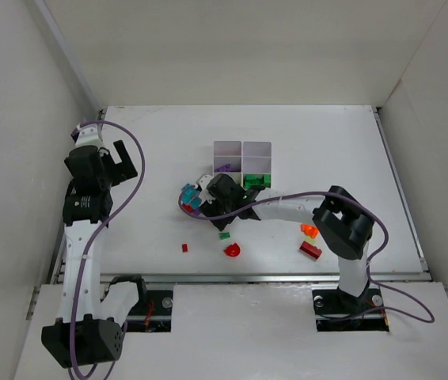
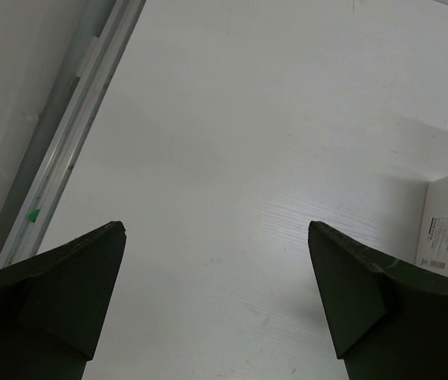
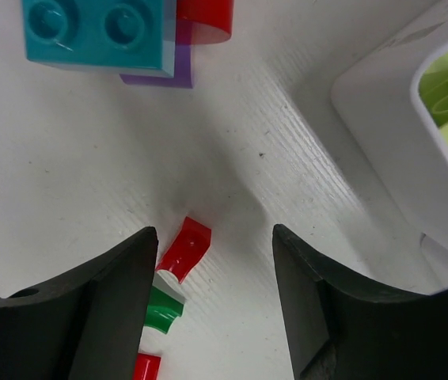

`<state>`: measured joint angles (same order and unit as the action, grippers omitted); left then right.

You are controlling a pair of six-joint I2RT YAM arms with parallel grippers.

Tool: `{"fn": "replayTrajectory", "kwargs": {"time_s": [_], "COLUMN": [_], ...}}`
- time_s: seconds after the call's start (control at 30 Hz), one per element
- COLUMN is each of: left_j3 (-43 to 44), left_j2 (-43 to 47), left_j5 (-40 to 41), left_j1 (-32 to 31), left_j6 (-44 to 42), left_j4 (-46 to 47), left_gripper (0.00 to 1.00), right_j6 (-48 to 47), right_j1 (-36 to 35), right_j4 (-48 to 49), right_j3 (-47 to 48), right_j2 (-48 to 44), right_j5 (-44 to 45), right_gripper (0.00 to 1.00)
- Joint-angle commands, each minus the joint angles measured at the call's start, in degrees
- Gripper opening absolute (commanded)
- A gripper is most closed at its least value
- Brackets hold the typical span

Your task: Sort the legos into containers by color

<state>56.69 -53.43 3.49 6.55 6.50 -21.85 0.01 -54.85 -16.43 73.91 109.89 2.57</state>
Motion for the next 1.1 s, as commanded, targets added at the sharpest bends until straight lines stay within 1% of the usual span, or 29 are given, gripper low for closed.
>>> {"fn": "replayTrajectory", "kwargs": {"time_s": [0.0, 0.13, 0.23, 0.27, 0.33, 0.37, 0.4, 0.47, 0.5, 0.53, 0.57, 0.7, 0.8, 0.87, 0.93, 0.97, 1.0, 1.07], "left_j3": [-0.3, -0.3, -0.3, -0.3, -0.8, -0.8, -0.8, -0.8, -0.8, -0.8, -0.8, -0.8, -1.3, -1.8, -1.8, -1.8, -1.8, -1.8], "left_j2": [1.6, 1.6, 1.6, 1.6, 1.6, 1.6, 1.6, 1.6, 1.6, 1.6, 1.6, 1.6, 1.6, 1.6, 1.6, 1.6, 1.6, 1.6], "left_j5": [0.2, 0.2, 0.2, 0.2, 0.2, 0.2, 0.2, 0.2, 0.2, 0.2, 0.2, 0.2, -0.3, -0.9, -1.5, -1.5, -1.5, -1.5], "left_j1": [0.3, 0.3, 0.3, 0.3, 0.3, 0.3, 0.3, 0.3, 0.3, 0.3, 0.3, 0.3, 0.3, 0.8, 0.8, 1.4, 1.4, 1.4], "left_j6": [0.3, 0.3, 0.3, 0.3, 0.3, 0.3, 0.3, 0.3, 0.3, 0.3, 0.3, 0.3, 0.3, 0.3, 0.3, 0.3, 0.3, 0.3], "left_j4": [2.4, 2.4, 2.4, 2.4, 2.4, 2.4, 2.4, 2.4, 2.4, 2.4, 2.4, 2.4, 2.4, 2.4, 2.4, 2.4, 2.4, 2.4], "left_gripper": [1.0, 1.0, 1.0, 1.0, 1.0, 1.0, 1.0, 1.0, 1.0, 1.0, 1.0, 1.0, 1.0, 1.0, 1.0, 1.0, 1.0, 1.0], "right_j6": [0.8, 2.5, 3.1, 3.1, 3.7, 3.7, 3.7, 4.2, 4.2, 4.2, 4.2, 2.5, -2.4, -5.2, -10.0, -12.0, -16.1, -19.3], "right_j1": [-1.0, -1.6, -2.1, -2.1, -2.1, -2.1, -2.1, -2.1, -2.1, -2.1, -2.1, -2.1, -2.1, -2.1, -0.9, 0.3, 1.1, 3.9], "right_j4": [-0.7, -3.3, -4.1, -4.1, -4.1, -4.1, -4.1, -4.1, -4.1, -4.1, -4.1, -4.1, -4.1, -0.7, 2.6, 6.4, 7.5, 8.1], "right_j3": [2.5, 3.8, 3.1, 2.2, 1.6, 1.6, 1.6, 1.6, 1.6, 1.6, 2.1, 4.1, 7.5, 9.3, 9.3, 9.3, 10.1, 12.6], "right_j2": [1.0, 2.4, 2.4, 2.4, 1.9, 1.9, 1.4, 1.4, 0.8, 0.2, 0.2, -4.7, -9.0, -11.2, -11.9, -11.9, -11.2, -8.9], "right_j5": [1.3, 4.4, 4.4, 4.4, 4.4, 4.4, 4.4, 4.4, 4.9, 4.9, 5.8, 9.9, 13.2, 17.1, 19.7, 21.3, 21.9, 20.4], "right_gripper": [0.65, 0.62, 0.59, 0.55, 0.49, 0.45, 0.37, 0.26, 0.11, 0.03, 0.0, 0.0, 0.0, 0.0, 0.0, 0.0, 0.0, 0.0]}}
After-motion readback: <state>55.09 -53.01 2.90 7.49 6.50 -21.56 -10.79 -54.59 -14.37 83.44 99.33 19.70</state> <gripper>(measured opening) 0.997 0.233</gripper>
